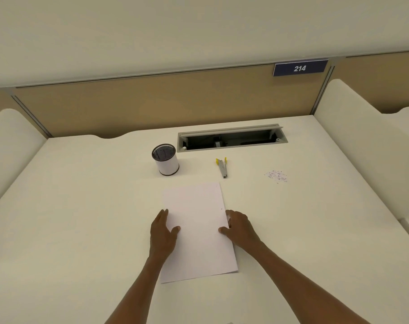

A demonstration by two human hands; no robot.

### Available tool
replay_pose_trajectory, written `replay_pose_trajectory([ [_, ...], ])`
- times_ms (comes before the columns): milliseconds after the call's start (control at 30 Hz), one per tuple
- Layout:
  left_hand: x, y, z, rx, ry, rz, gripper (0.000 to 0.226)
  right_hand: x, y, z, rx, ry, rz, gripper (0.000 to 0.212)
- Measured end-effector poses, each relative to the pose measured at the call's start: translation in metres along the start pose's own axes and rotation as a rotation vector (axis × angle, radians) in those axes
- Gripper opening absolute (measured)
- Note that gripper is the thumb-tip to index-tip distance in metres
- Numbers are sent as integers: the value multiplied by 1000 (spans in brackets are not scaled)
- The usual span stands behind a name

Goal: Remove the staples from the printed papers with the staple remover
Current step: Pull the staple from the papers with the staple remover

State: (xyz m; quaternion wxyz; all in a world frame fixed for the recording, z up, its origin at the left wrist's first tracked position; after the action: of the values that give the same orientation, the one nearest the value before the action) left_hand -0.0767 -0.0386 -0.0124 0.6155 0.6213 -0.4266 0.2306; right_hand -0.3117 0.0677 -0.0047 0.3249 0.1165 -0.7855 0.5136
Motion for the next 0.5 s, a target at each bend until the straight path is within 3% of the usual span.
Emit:
replay_pose_trajectory([
  [200,-2,-6,9,-41,0,49,54,-6,-4,3,25,-32,-117,66],
  [333,1,-6,17,-46,35,28,58,-2,0,14,-25,-5,43,64],
  [500,5,16,27,-101,197,-48,52,37,5,29,27,290,230,25],
])
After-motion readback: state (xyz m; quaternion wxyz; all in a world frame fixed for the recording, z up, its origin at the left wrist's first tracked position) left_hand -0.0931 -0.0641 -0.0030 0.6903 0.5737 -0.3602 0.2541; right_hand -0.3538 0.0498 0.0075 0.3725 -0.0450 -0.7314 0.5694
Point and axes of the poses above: each hand's wrist, its own z-axis towards the middle knuckle, its own x-axis out of the back of the hand, y = z × x, the point moved 5 cm from there along z, towards the middle knuckle, and after that the axes turned 9 degrees about z, right-handed, at the moved point
